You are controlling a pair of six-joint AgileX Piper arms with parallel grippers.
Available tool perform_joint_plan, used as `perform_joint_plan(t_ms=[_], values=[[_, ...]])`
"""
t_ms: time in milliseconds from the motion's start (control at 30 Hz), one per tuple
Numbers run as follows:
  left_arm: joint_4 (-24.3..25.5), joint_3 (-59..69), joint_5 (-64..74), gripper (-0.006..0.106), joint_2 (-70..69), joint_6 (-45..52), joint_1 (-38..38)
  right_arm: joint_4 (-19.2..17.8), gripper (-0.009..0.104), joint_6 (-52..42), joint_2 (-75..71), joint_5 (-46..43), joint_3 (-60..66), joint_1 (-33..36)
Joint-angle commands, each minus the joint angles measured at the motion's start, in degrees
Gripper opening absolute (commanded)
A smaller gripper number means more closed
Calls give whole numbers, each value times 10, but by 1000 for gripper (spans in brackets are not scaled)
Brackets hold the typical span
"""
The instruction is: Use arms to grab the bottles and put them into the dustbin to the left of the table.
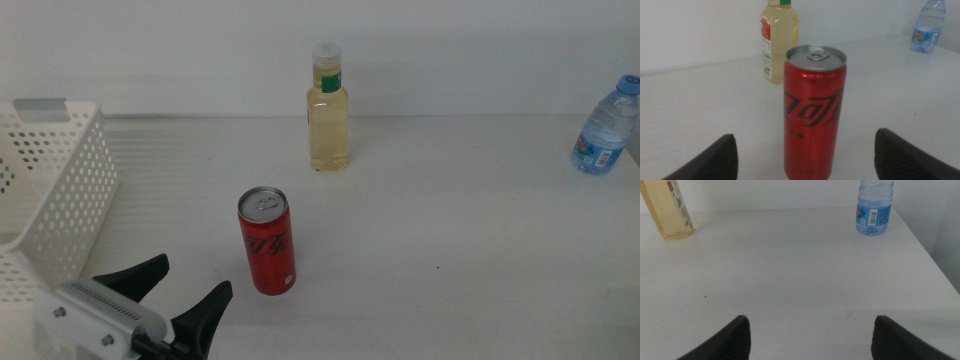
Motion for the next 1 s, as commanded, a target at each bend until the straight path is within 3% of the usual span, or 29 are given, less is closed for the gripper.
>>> perform_joint_plan(t_ms=[0, 267, 633, 967], values=[[0, -20, -28, 90, -5, -8, -3, -8, 63, -4, -16, -42, -5, -4], [-12, -60, 13, 90, -5, 0, -2, -8, 63, -4, -16, -42, -5, -4], [37, -135, 25, 90, 74, 3, -2, -8, 63, -4, -16, -42, -5, -4], [38, -184, -14, 90, 158, -7, -2, -8, 63, -4, -16, -42, -5, -4]])
